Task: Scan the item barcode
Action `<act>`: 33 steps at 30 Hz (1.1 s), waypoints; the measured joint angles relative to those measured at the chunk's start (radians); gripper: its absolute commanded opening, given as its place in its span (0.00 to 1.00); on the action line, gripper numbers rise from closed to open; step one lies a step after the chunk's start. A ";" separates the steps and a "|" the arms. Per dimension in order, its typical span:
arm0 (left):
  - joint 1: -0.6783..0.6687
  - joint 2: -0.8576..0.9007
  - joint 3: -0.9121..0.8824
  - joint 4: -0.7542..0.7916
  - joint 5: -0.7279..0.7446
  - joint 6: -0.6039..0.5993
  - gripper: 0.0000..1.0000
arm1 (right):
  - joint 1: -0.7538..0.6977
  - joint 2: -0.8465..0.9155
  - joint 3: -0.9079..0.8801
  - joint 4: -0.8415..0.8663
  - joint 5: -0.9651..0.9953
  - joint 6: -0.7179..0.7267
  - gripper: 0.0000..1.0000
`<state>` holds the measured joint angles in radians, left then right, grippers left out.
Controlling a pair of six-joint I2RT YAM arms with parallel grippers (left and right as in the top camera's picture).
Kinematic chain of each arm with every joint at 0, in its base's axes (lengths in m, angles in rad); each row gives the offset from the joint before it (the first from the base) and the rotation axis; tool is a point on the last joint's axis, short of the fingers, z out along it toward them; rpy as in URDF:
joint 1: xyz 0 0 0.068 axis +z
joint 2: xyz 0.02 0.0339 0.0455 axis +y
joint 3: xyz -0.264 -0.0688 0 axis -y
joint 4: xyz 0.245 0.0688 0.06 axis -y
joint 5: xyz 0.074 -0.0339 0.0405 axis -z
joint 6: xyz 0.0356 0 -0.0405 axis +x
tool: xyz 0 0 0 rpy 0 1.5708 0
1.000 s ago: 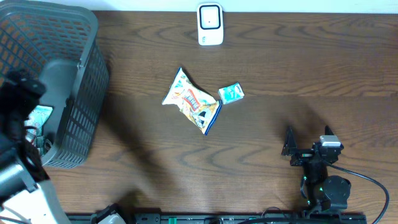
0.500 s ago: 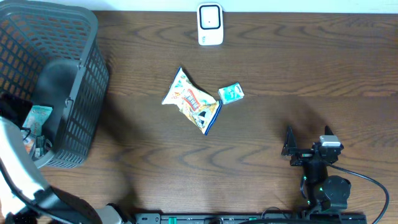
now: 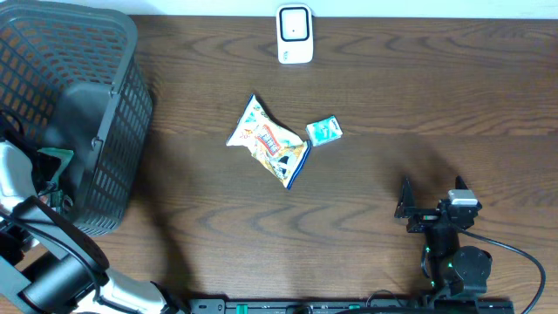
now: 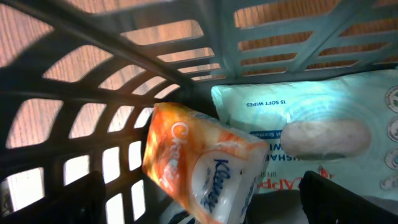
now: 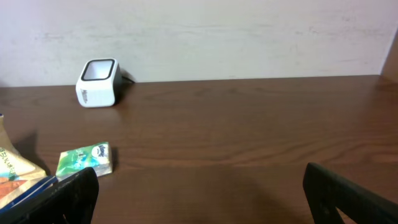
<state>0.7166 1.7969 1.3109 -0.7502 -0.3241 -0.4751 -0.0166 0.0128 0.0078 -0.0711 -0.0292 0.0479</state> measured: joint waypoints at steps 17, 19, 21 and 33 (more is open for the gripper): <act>-0.007 0.125 0.001 0.035 0.022 -0.005 0.30 | 0.000 0.000 0.000 0.000 0.000 0.000 0.99; -0.006 0.119 0.001 0.025 0.037 -0.002 0.14 | 0.000 0.000 0.000 0.000 0.000 0.000 0.99; -0.004 0.099 0.001 0.018 0.065 -0.002 0.12 | 0.000 0.000 0.000 0.000 0.000 0.000 0.99; -0.004 -0.371 0.000 0.058 0.333 -0.042 0.08 | 0.000 0.000 0.000 0.000 0.000 0.000 0.99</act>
<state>0.7124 1.4258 1.3113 -0.6926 0.0086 -0.5175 -0.0166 0.0128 0.0078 -0.0708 -0.0296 0.0479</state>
